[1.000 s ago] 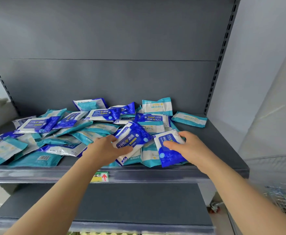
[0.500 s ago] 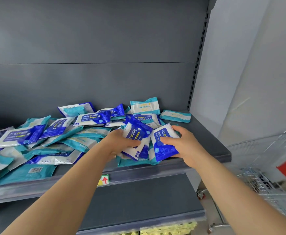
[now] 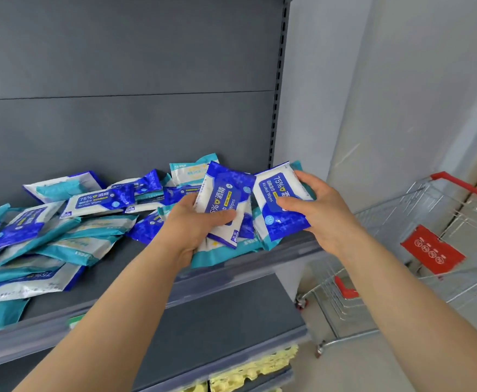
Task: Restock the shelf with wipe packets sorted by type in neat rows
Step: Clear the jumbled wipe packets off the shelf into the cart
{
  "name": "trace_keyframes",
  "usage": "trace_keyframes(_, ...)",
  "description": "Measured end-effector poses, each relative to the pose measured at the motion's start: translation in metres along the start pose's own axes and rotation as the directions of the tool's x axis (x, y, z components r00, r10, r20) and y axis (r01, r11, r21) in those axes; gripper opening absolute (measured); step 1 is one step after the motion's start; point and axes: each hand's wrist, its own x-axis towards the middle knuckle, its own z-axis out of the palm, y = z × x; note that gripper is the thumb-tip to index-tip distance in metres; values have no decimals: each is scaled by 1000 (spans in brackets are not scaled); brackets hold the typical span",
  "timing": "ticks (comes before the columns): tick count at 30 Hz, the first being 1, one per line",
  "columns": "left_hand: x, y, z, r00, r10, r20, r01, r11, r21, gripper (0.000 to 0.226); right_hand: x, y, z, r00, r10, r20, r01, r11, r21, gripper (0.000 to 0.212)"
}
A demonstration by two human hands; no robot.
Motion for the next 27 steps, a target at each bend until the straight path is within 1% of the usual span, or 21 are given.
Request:
trace_keyframes(3,10,1,24,1000,-9,-1,9,1000,17,46,7,4,-16,1000,-1,-26,2,1000,9,56)
trace_keyframes(6,20,-11,42,996,-87,18,86,995,50,46,20,20,-27,999,41,-25,-42,999,-16,60)
trace_keyframes(8,26,-17,48,991,-127,30,125,990,61,48,28,28,-36,996,87,5,-87,996,17,58)
trace_keyframes(10,29,-17,53,987,-156,22,155,986,62,45,37,33,-44,991,123,55,-125,992,34,56)
trace_keyframes(12,27,-18,61,983,-182,13,182,983,23,44,47,34,-53,986,127,111,-131,991,29,56)
trace_keyframes(14,22,-19,72,985,-172,-13,171,984,-40,48,56,31,-62,979,110,170,-116,993,30,54)
trace_keyframes(16,18,-17,87,987,-145,-73,138,986,-91,48,64,25,-74,972,76,221,-83,996,22,50)
trace_keyframes(18,15,-9,107,986,-110,-123,96,989,-116,48,73,16,-92,969,38,243,-43,999,14,50)
trace_keyframes(21,20,7,149,988,-49,-145,33,993,-109,46,86,-1,-132,968,-28,249,26,1000,10,53)
trace_keyframes(24,31,16,195,994,23,-104,-34,994,-102,41,95,-13,-178,975,-79,207,77,997,16,52)
trace_keyframes(27,52,16,257,999,26,-26,-28,996,-80,45,107,-12,-240,989,-85,121,84,996,8,56)
